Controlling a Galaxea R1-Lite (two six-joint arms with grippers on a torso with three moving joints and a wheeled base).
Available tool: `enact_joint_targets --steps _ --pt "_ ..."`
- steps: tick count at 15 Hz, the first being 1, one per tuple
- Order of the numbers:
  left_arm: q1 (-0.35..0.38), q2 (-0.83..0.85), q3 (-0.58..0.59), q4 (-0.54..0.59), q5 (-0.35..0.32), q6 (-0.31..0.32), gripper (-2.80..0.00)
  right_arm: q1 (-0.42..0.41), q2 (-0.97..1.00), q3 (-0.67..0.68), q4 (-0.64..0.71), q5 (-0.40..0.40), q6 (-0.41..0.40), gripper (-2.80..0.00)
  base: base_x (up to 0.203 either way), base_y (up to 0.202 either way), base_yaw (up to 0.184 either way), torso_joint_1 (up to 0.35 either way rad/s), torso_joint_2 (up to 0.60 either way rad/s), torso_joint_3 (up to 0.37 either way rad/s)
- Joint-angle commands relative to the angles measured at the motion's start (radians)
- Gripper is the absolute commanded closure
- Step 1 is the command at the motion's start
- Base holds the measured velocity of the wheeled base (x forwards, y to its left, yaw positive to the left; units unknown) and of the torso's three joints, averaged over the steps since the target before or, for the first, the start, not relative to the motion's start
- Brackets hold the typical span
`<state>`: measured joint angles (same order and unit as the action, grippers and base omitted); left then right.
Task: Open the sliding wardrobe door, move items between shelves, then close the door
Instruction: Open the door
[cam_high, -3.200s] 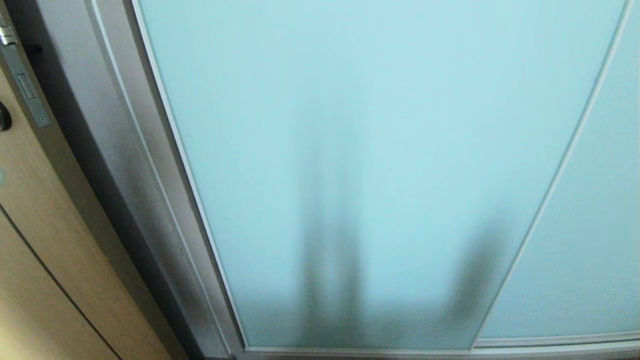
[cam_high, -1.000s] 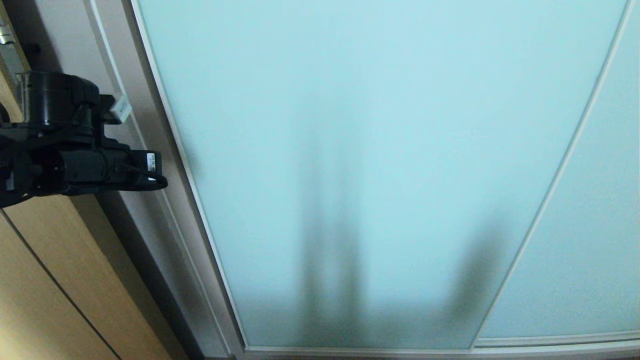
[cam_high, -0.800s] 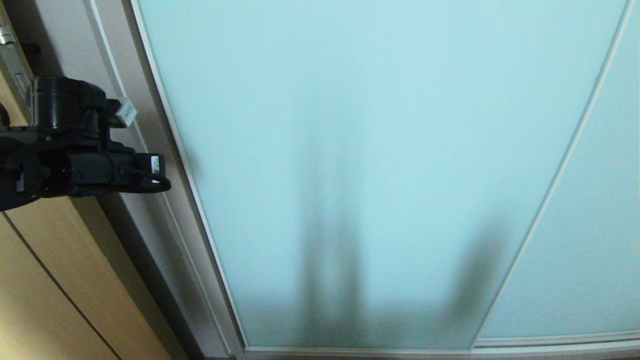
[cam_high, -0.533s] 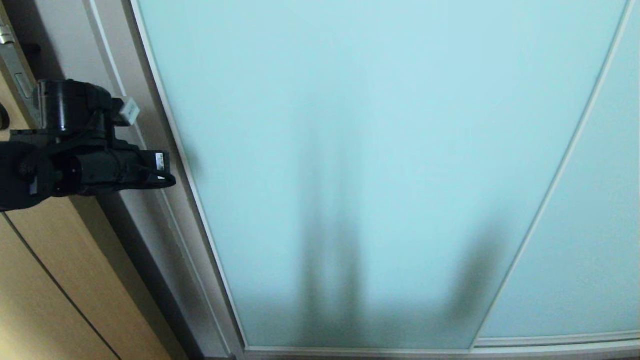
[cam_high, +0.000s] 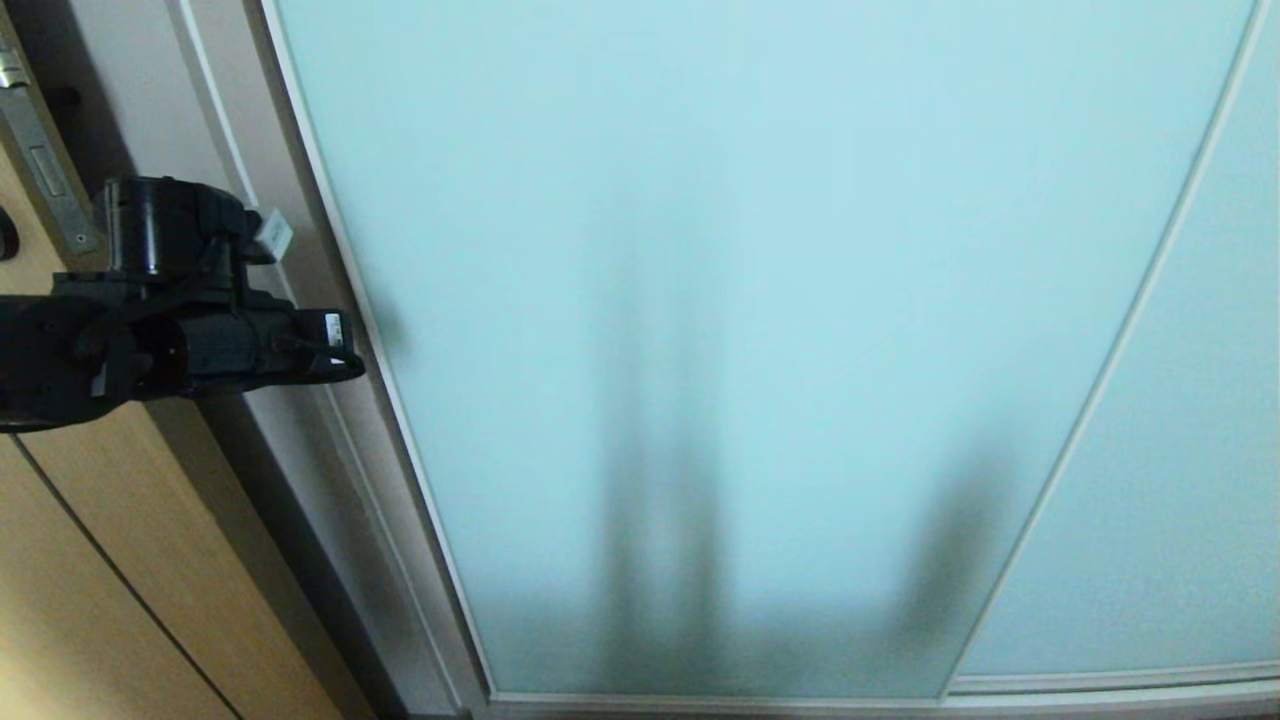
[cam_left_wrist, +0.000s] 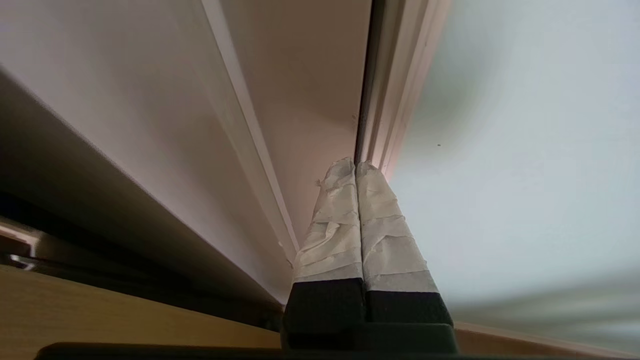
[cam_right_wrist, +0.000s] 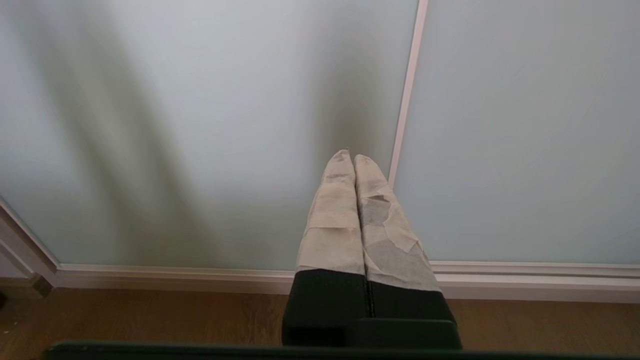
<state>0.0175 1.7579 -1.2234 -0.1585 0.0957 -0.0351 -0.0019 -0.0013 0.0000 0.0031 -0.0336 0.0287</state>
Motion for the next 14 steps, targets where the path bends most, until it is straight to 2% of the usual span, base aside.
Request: enact_joint_targets --steps 1,5,11,14 --pt "-0.001 0.007 0.001 -0.001 -0.013 -0.003 0.0 0.0 0.001 0.002 0.0 0.0 0.0 0.0 0.0 0.0 0.0 0.0 0.0 0.0" --pt "-0.017 0.03 0.018 -0.059 -0.027 -0.043 0.0 0.0 0.001 0.0 0.0 0.0 0.0 0.0 0.0 0.0 0.0 0.0 0.0 0.0" --pt "-0.111 0.03 0.097 -0.13 -0.02 -0.055 0.0 0.0 0.001 0.0 0.0 0.0 0.0 0.0 0.0 0.0 0.0 0.0 0.0 0.0" --pt "-0.132 0.018 0.125 -0.157 -0.01 -0.051 0.0 0.0 0.001 0.001 0.0 0.0 0.0 0.0 0.0 0.0 0.0 0.0 0.0 0.0"
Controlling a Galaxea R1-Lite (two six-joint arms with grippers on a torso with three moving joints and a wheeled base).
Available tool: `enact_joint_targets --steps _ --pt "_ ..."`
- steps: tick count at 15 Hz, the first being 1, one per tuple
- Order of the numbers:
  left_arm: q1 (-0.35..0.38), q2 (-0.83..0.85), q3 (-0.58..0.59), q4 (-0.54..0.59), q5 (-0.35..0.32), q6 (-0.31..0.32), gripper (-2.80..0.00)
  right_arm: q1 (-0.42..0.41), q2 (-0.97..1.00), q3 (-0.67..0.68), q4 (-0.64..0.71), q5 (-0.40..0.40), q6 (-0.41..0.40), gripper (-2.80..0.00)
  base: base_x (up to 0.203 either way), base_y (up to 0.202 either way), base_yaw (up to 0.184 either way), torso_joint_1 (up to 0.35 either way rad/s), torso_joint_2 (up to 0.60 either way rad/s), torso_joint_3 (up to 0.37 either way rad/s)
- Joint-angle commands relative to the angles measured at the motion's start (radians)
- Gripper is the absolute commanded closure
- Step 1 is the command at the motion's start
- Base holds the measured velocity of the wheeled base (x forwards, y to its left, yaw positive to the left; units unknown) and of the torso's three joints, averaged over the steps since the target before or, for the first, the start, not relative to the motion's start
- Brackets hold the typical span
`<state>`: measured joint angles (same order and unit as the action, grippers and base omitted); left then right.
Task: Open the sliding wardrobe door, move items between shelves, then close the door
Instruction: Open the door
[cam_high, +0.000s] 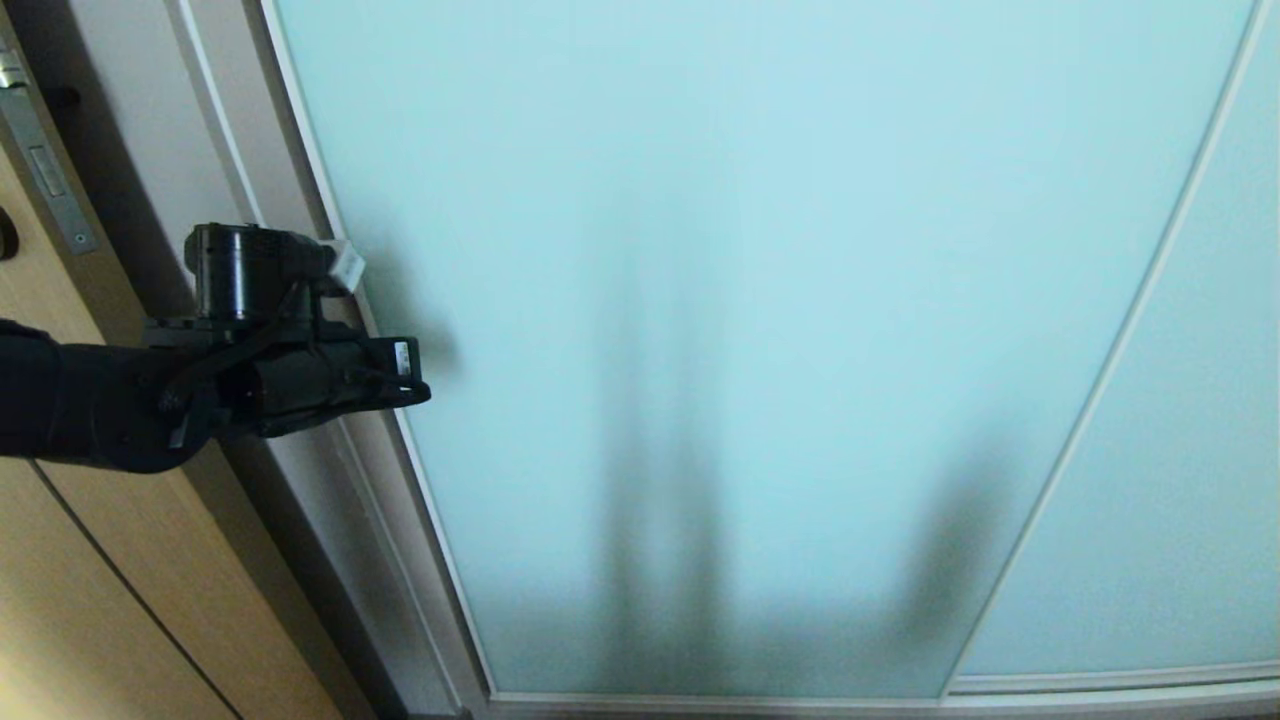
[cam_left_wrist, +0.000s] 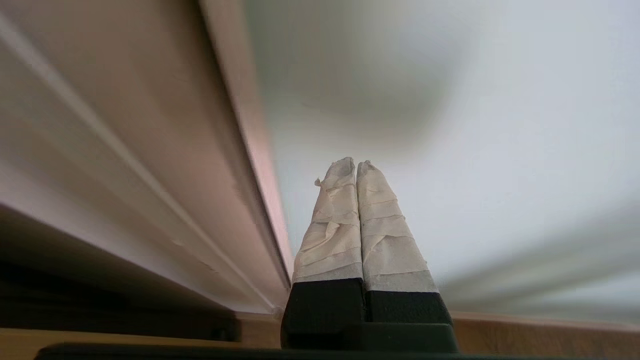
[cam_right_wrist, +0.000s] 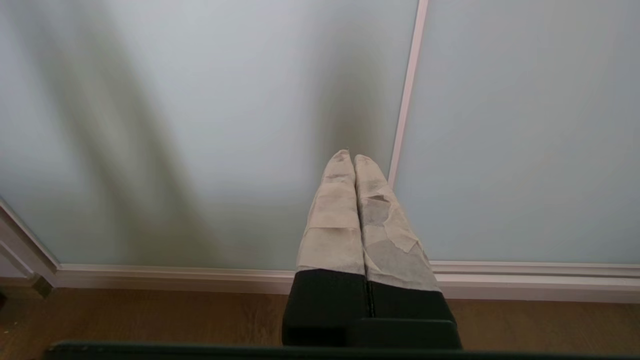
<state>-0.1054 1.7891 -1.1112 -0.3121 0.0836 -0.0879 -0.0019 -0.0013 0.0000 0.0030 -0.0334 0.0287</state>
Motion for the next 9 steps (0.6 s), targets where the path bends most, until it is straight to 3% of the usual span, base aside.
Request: enact_joint_targets --steps 1,3,6,9 --pt "-0.009 -0.031 0.013 0.002 0.006 0.005 0.0 0.0 0.001 0.001 0.0 0.0 0.0 0.0 0.0 0.0 0.0 0.0 0.0 0.0" --pt "-0.005 -0.107 -0.005 0.05 0.012 0.032 0.0 0.0 0.001 0.001 0.0 0.0 0.0 0.0 0.0 0.0 0.0 0.0 0.0 0.0" --pt "0.038 -0.193 -0.09 0.287 0.007 0.103 0.0 0.0 0.001 0.001 0.0 0.0 0.0 0.0 0.0 0.0 0.0 0.0 0.0 0.0" --pt "0.095 -0.161 -0.115 0.313 -0.016 0.126 0.0 -0.001 0.001 0.001 0.0 0.0 0.0 0.0 0.0 0.0 0.0 0.0 0.0 0.0"
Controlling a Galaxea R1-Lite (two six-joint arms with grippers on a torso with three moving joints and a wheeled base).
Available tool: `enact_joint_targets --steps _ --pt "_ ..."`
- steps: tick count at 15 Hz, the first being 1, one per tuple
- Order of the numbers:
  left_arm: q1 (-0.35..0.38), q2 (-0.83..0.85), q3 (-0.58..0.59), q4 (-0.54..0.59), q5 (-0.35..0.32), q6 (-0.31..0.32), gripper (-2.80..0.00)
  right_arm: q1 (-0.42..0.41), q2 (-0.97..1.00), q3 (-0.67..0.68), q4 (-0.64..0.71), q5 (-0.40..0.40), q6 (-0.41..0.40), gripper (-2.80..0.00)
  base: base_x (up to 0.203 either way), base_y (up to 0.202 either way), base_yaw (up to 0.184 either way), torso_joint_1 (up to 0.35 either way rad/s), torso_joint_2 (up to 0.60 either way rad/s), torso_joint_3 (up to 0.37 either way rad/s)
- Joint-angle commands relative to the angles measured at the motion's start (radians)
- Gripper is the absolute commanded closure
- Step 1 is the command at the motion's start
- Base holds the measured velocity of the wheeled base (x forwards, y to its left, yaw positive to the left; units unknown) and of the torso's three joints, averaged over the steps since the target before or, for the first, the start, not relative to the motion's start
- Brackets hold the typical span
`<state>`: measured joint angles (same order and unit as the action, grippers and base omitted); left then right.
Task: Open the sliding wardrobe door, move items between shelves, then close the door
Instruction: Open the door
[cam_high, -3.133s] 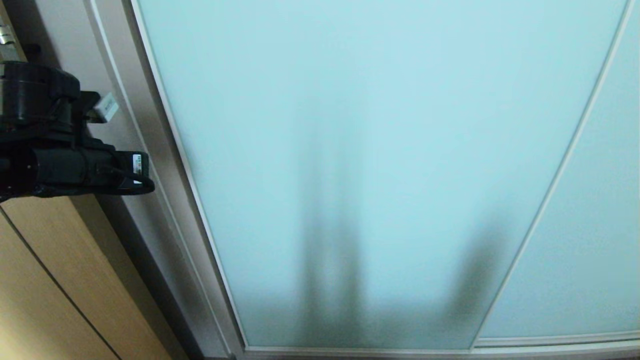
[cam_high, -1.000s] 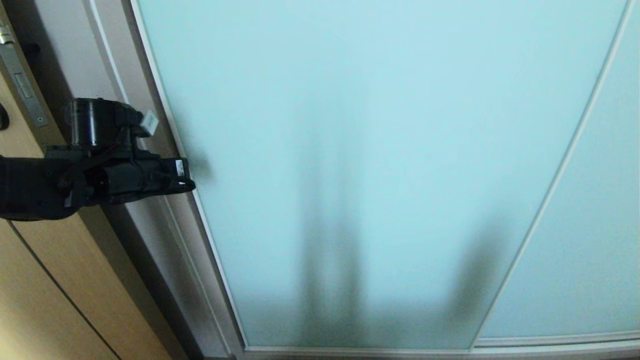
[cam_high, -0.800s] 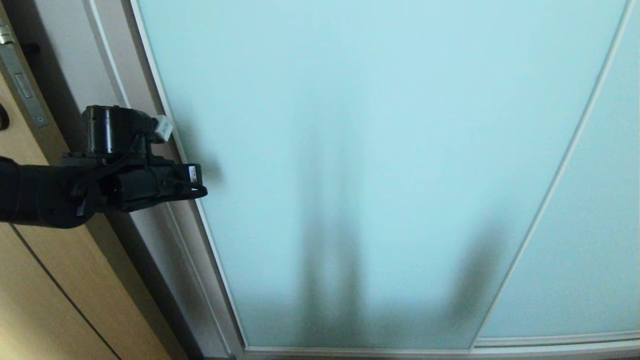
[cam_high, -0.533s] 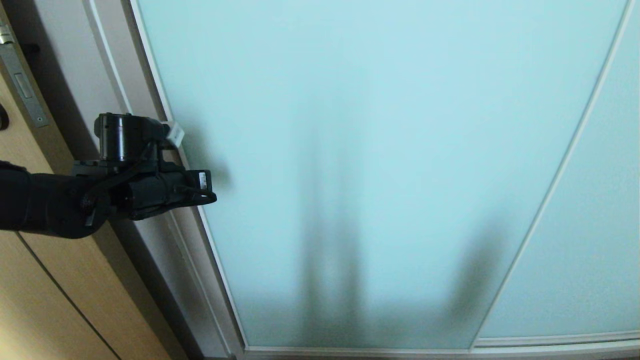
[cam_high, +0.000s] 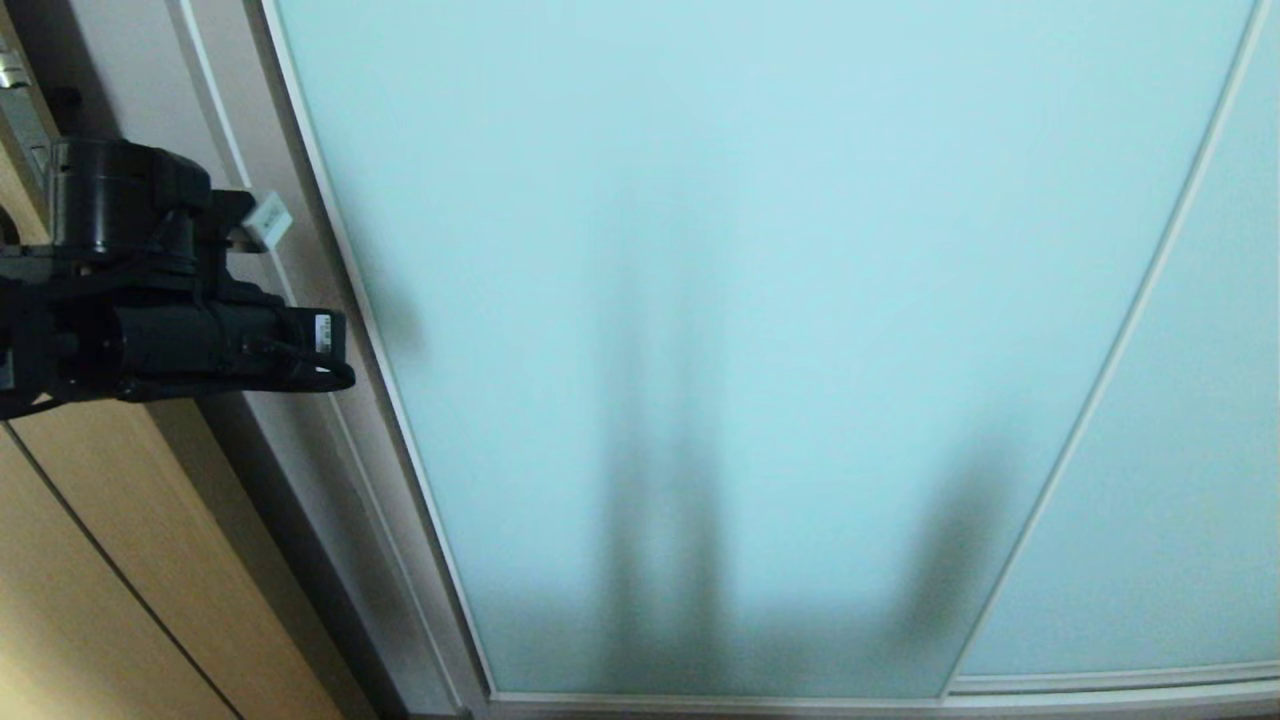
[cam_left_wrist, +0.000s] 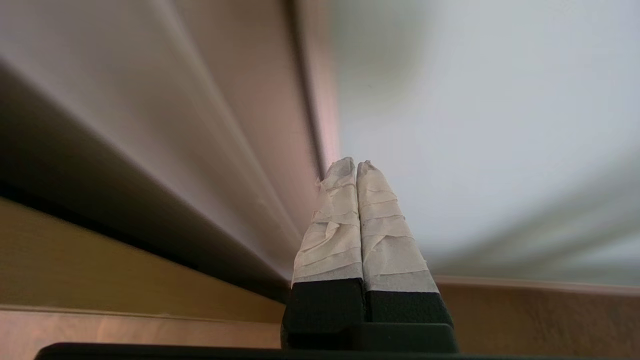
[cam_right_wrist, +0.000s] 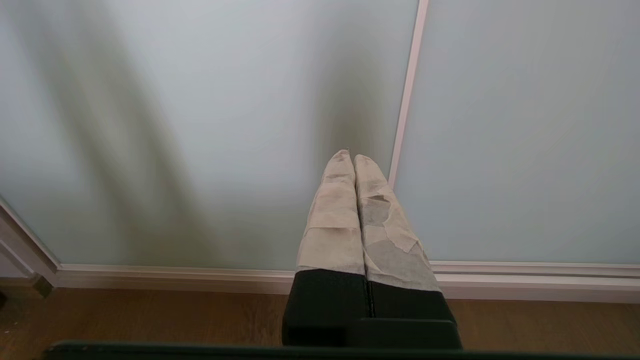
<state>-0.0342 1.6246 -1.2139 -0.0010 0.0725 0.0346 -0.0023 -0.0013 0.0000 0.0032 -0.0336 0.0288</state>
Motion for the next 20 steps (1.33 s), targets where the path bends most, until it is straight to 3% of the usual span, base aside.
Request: enact_joint_targets --steps 1,6,11,15,20 --pt "0.039 0.021 -0.024 0.005 -0.011 0.008 0.0 0.001 0.001 0.0 0.0 0.0 0.0 0.0 0.0 0.0 0.0 0.0 0.0 0.0" --pt "0.092 0.103 -0.073 0.0 -0.017 0.009 0.0 0.0 0.001 0.001 0.0 0.0 0.0 0.0 0.0 0.0 0.0 0.0 0.0 0.0" --pt "0.096 0.139 -0.087 -0.007 -0.076 -0.014 0.0 0.001 0.001 0.001 0.0 0.0 0.0 0.0 0.0 0.0 0.0 0.0 0.0 0.0" --pt "0.1 0.171 -0.103 -0.055 -0.089 -0.063 0.0 0.0 0.001 0.002 0.0 0.0 0.0 0.0 0.0 0.0 0.0 0.0 0.0 0.0" --pt "0.117 0.222 -0.134 -0.059 -0.095 -0.063 0.0 -0.001 0.001 0.001 0.0 0.0 0.0 0.0 0.0 0.0 0.0 0.0 0.0 0.0"
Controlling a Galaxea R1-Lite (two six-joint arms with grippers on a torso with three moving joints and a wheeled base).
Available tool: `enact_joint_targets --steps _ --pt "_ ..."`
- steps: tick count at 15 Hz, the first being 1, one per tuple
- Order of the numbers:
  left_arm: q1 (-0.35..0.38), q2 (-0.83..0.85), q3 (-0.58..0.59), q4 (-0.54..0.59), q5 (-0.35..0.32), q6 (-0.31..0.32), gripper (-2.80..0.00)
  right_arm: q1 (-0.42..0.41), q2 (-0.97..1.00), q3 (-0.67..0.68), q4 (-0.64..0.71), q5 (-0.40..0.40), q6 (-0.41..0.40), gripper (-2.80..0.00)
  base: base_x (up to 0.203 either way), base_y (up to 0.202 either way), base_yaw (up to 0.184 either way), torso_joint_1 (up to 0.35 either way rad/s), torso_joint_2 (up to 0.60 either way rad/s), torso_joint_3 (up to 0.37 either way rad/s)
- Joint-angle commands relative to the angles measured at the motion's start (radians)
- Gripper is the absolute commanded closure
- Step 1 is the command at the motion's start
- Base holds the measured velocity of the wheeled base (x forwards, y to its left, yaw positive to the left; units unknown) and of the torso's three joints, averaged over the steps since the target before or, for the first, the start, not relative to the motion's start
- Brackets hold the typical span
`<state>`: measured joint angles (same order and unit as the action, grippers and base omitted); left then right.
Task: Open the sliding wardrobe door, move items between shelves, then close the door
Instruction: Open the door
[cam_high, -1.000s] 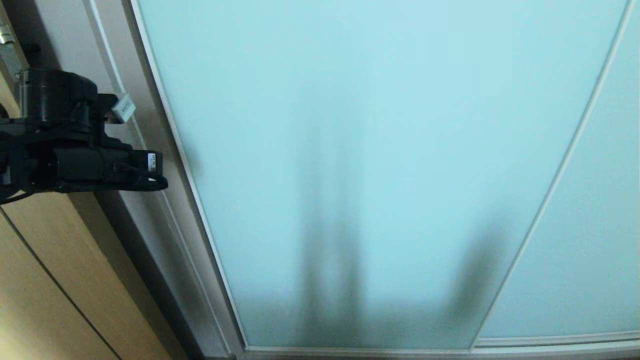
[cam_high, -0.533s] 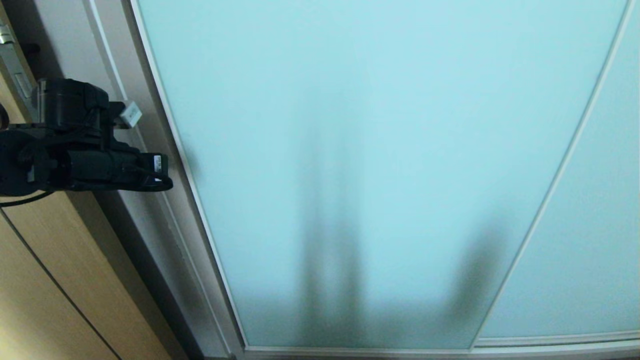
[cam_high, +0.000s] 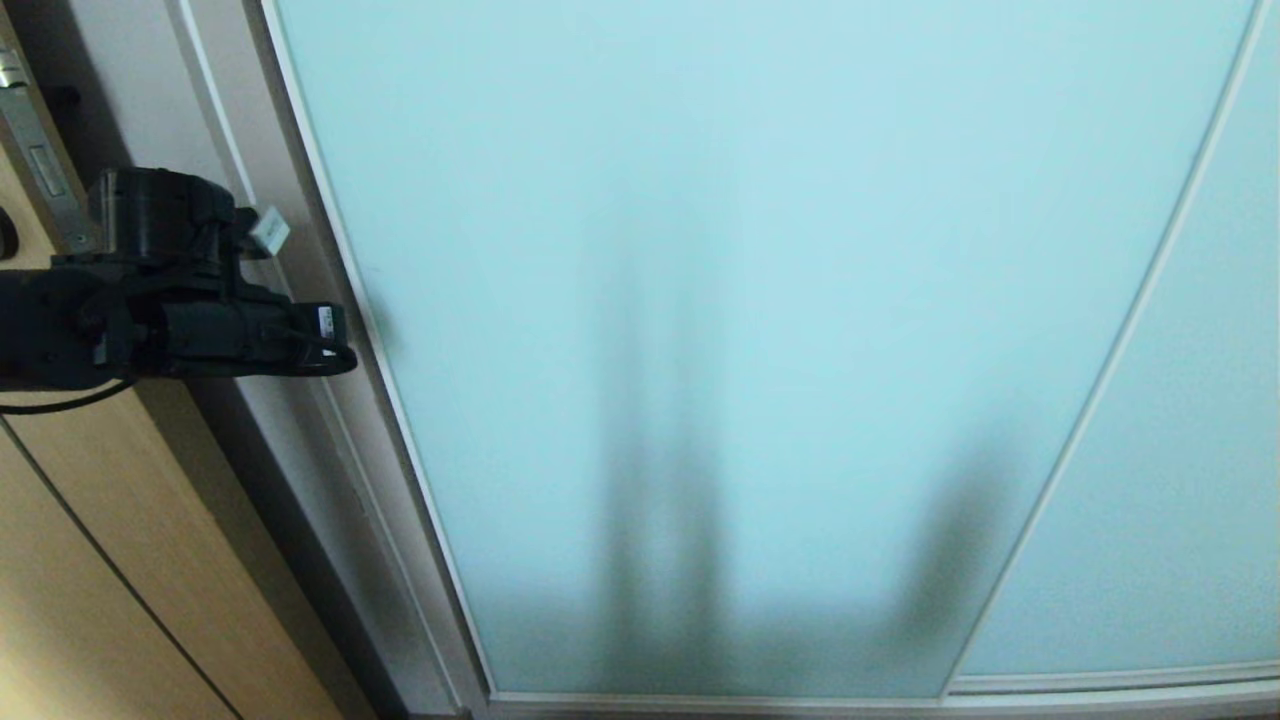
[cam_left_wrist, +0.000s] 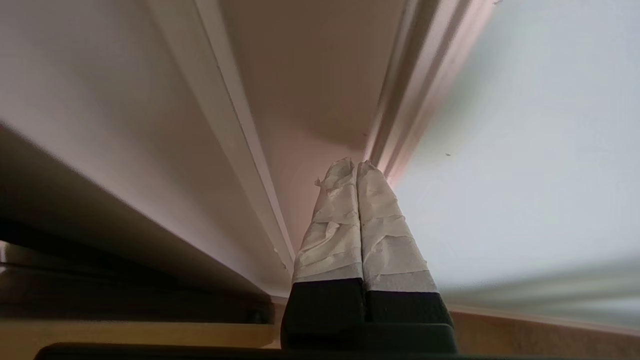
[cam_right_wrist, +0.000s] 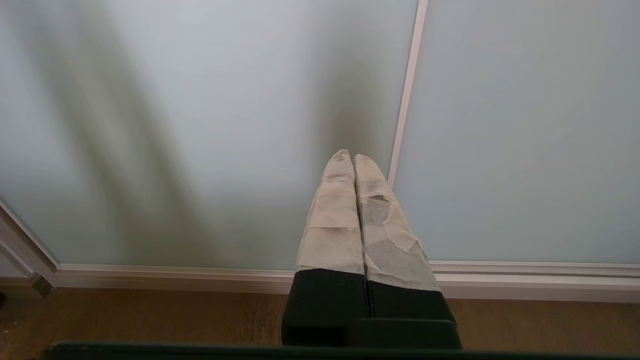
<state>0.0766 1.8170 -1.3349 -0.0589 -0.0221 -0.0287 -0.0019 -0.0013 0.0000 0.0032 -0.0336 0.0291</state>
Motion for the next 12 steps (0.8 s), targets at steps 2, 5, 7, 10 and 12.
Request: enact_joint_targets --steps 2,5,7,10,12 --pt "0.01 0.035 -0.018 -0.001 -0.002 0.0 0.0 -0.001 0.001 0.0 0.0 0.0 0.0 0.0 0.0 0.0 0.0 0.0 0.0 0.0" --pt "0.008 0.035 -0.01 -0.028 -0.015 -0.028 0.0 0.0 0.001 0.0 0.0 0.0 0.0 0.0 0.0 0.0 0.0 0.0 0.0 0.0" --pt "0.009 0.043 -0.011 -0.041 -0.016 -0.031 0.0 0.0 0.001 0.0 0.0 0.0 0.0 0.0 0.0 0.0 0.0 0.0 0.0 0.0" --pt "0.003 0.05 -0.009 -0.042 -0.032 -0.046 0.0 0.0 0.001 0.001 0.0 0.0 0.0 0.0 0.0 0.0 0.0 0.0 0.0 0.0" --pt "-0.003 0.048 -0.002 -0.042 -0.05 -0.063 0.0 0.0 0.001 0.001 0.0 0.0 0.0 0.0 0.0 0.0 0.0 0.0 0.0 0.0"
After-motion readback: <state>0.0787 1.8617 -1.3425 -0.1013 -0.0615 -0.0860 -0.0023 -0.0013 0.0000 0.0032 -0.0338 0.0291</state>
